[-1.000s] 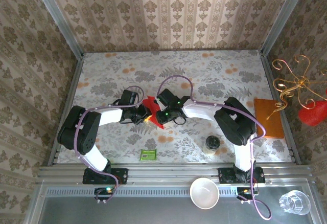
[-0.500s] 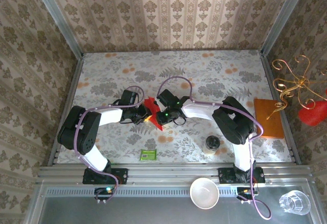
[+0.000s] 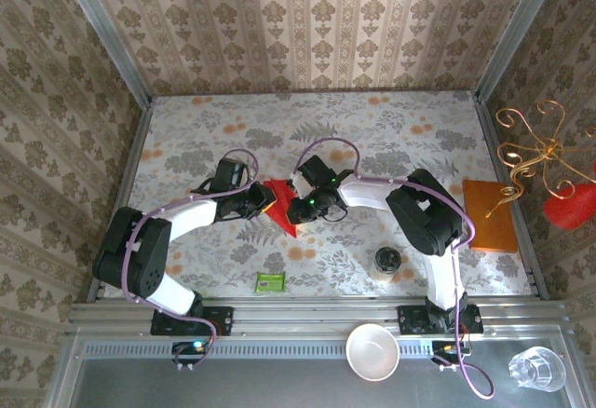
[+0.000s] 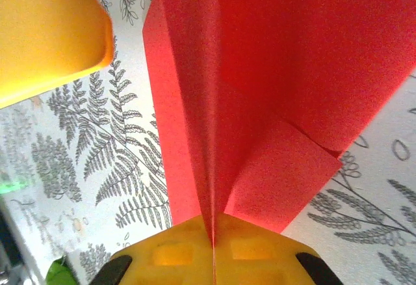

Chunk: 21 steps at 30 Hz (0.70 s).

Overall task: Fold a paper plane with a square sheet of paper (pick it up from the middle)
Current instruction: Fourth fold the wing at the center of the table.

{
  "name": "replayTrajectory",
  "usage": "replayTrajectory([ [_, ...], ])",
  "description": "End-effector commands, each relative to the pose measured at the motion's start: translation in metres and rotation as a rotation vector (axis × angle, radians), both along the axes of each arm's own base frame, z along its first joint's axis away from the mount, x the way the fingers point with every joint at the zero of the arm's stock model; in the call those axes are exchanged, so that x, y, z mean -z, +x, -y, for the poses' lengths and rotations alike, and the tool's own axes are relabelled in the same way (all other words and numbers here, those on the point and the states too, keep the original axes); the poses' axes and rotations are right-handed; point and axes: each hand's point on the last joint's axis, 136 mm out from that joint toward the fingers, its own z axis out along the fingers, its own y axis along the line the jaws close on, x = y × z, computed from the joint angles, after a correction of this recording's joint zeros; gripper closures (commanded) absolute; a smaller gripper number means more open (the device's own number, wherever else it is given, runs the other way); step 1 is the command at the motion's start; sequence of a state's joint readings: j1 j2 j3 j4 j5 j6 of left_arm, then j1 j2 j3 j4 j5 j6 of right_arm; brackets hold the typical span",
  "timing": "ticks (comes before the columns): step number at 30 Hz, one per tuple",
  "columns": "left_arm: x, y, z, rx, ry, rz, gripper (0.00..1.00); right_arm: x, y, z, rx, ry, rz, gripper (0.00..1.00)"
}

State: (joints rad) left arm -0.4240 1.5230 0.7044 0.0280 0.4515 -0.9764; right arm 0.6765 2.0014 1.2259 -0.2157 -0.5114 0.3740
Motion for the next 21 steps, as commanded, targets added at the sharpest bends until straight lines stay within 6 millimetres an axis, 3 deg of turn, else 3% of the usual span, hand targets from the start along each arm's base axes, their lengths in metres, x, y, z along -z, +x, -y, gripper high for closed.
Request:
replayTrajectory([
  [1,-0.007,0.003,0.009,0.023,-0.055,0.019,0.80,0.000,-0.010,-0.001,-0.035,0.101,-0.106,0.90],
  [10,-0.009,0.006,0.030,0.100,-0.089,0.035,0.81,-0.002,-0.002,0.011,-0.023,0.184,-0.186,0.91],
  [12,-0.009,0.001,0.044,0.143,-0.102,0.035,0.81,0.000,-0.003,0.012,-0.029,0.195,-0.201,0.91],
  [21,-0.012,0.011,0.050,0.154,-0.108,0.040,0.81,0.009,-0.010,0.016,-0.052,0.174,-0.231,0.90],
])
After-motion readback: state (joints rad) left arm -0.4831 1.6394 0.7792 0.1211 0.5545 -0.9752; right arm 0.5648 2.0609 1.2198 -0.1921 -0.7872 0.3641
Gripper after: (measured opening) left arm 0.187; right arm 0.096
